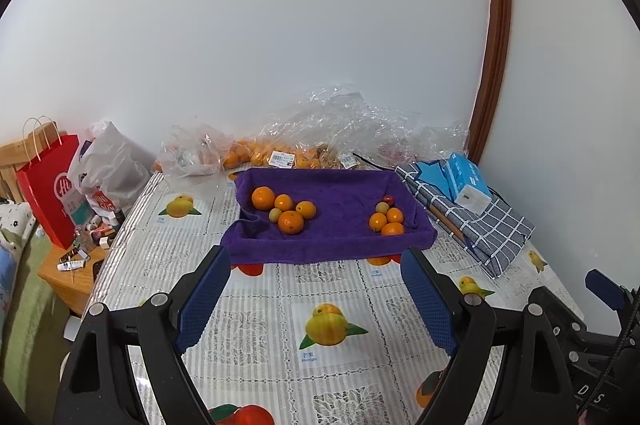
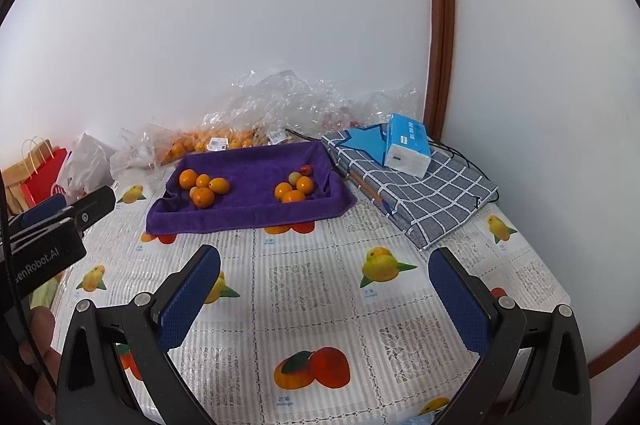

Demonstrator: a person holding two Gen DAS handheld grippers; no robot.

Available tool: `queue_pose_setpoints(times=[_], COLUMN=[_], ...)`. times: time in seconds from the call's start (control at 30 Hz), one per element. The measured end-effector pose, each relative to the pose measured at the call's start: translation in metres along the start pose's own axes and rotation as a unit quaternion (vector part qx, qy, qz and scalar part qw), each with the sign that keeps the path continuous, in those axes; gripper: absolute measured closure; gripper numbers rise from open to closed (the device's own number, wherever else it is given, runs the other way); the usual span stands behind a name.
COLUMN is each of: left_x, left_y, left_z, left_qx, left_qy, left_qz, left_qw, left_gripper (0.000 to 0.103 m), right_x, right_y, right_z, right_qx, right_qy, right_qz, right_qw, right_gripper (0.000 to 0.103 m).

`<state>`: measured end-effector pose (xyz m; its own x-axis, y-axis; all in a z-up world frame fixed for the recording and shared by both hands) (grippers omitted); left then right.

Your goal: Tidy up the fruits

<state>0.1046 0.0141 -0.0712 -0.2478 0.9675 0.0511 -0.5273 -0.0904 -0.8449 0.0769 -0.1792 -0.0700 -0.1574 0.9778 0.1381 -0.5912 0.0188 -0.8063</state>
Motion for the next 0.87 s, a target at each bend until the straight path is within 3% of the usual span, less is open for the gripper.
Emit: queue_pose_setpoints(times=[0.87], left_x=[0.0046], left_y=[-0.0015], left_z=[0.0038], left_qx=[-0.005], left_qy=[0.002], left_qz=[0.006], left_qw=[1.0000], left_gripper=[0.016], right_x=[0.0002], right_y=[-0.0019], right_z=[0.0036], right_qx=[-0.007], right_qy=[-0.006], right_qz=[-0.008], right_qw=[1.000], right_gripper=[0.001])
Point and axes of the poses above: each gripper's, at about its wrist camera, not at the fingertips, and z roughly against the way its jaws point, x to its left, y to its underside, the point moved 9 cm from there along -z, roughly the way its jaws point, and after that the axes turned 14 degrees about -y, right-handed, at the moved point
